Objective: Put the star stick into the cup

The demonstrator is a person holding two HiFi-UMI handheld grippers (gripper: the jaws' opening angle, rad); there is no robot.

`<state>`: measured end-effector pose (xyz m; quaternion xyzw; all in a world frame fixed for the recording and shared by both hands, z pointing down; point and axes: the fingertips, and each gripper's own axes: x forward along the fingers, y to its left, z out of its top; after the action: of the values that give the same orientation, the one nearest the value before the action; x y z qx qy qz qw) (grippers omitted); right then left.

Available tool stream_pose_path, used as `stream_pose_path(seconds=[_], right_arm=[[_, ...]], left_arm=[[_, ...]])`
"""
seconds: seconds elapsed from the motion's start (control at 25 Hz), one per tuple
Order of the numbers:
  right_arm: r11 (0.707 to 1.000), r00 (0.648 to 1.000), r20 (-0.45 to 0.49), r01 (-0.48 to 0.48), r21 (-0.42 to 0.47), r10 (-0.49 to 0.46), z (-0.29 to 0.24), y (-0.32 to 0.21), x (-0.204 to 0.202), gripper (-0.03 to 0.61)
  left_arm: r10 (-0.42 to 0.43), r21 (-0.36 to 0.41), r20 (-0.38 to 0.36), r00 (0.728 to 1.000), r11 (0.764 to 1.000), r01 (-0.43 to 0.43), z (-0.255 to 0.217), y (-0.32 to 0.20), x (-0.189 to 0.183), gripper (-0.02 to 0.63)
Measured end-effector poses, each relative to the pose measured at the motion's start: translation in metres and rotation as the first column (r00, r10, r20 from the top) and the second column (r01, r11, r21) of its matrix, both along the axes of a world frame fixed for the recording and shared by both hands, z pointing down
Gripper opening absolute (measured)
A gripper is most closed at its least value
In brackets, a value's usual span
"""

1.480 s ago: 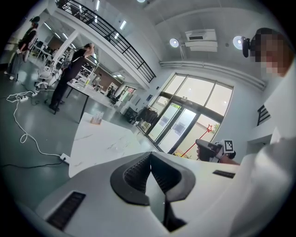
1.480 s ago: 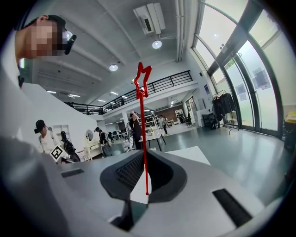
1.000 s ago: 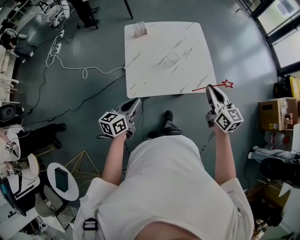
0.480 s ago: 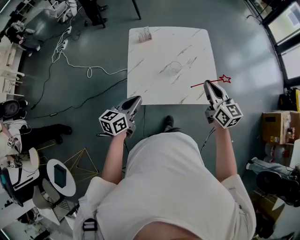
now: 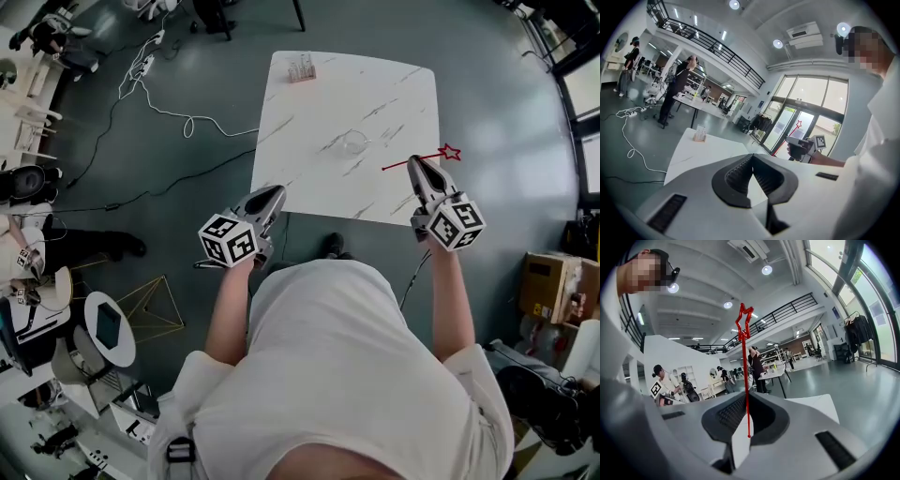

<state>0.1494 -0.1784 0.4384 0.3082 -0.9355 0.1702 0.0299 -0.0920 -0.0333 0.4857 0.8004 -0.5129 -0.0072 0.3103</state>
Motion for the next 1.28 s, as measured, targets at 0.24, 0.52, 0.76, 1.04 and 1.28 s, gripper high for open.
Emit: stream_pose_path(seconds=[0.24,0.52,0.76,1.04,1.28], right_arm=[[0.999,0.999,0.001,0.046,-0.002,-0.046,0.006,-0.02,-0.01,0.034],[0.998,0.998,-0.014,0.055,-0.01,-0.055,0.017,-0.034,-0.012,0.034],[0.999,0.999,-0.03,0.043,-0.033,-0.044,0.037,-0.043,-0.014,0.034],[0.998,0.998,-0.054,0.024,-0.059,-0.028,0.064,-0.056,-0.03,0.034],[0.996,0.994,-0.105,0.027,-0.081,-0.036,0.091,-0.072,-0.051,0.034]], left_arm=[[-0.038,-0.014,0.002,0.999,0.999,0.038,0.006,-0.007,0.007,0.014],[-0.054,-0.03,-0.001,0.999,0.998,0.054,0.011,-0.017,0.009,0.014],[-0.044,-0.055,-0.009,0.999,0.998,0.043,0.018,-0.028,0.01,0.014],[-0.015,-0.085,-0.025,1.0,0.996,0.013,0.031,-0.047,0.0,0.014],[0.011,-0.093,-0.046,0.999,0.996,-0.015,0.04,-0.078,-0.01,0.014]])
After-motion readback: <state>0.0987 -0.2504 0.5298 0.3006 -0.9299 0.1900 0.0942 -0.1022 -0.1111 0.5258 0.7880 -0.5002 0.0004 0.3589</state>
